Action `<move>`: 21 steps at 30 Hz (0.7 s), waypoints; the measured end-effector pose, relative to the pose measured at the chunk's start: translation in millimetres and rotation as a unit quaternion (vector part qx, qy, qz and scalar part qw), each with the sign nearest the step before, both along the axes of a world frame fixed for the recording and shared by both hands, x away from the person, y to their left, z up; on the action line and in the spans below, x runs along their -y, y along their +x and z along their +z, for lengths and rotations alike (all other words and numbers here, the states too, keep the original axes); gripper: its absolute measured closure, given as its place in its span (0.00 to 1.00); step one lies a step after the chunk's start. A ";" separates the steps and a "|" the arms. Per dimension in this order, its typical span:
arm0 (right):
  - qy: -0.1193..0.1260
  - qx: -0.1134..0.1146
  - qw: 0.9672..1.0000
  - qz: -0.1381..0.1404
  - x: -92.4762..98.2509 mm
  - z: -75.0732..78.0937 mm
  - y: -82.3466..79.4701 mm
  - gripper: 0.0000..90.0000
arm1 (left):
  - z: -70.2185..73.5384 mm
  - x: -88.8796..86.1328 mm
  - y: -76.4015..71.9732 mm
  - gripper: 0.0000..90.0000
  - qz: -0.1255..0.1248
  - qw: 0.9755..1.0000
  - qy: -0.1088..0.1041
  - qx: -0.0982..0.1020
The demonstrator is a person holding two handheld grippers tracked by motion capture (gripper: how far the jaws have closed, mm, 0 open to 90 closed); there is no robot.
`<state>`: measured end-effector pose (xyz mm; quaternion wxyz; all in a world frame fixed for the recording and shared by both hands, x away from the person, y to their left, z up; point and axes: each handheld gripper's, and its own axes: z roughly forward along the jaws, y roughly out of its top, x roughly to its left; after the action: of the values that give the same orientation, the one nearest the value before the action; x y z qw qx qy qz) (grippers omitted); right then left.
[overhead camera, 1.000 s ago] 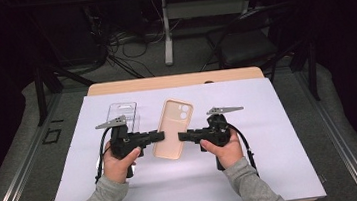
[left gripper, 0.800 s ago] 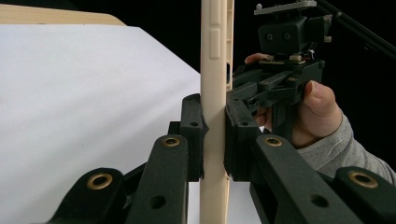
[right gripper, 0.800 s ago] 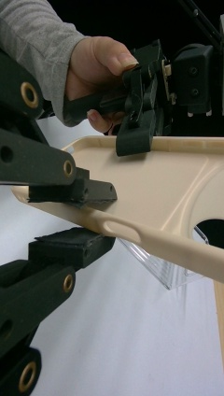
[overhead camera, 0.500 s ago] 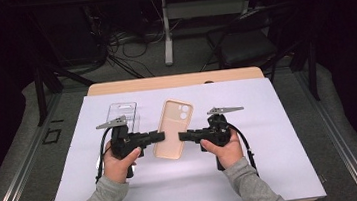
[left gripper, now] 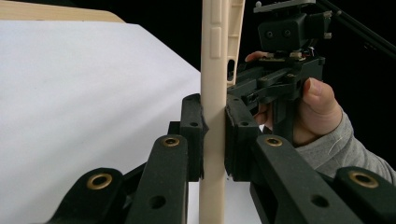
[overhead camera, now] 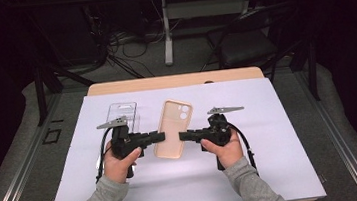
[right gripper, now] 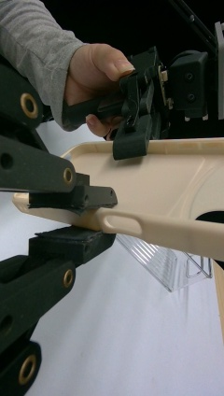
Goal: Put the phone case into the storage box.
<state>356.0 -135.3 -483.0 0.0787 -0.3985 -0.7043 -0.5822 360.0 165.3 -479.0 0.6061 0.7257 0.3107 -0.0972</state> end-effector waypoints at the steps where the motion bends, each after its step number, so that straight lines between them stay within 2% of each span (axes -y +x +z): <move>1: -0.002 -0.002 1.000 0.001 0.5 0.1 0.1 0.89 | 0.1 0.1 -0.1 0.89 0.000 1.000 0.000 0.000; 21: 0.000 -0.004 1.000 0.002 0.7 -0.2 -0.1 0.90 | -0.5 0.6 -0.3 0.89 0.005 1.000 0.007 0.002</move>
<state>355.9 -136.1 -483.2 0.0830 -0.3995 -0.7047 -0.5805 359.8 164.8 -479.5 0.6021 0.7285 0.3138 -0.0910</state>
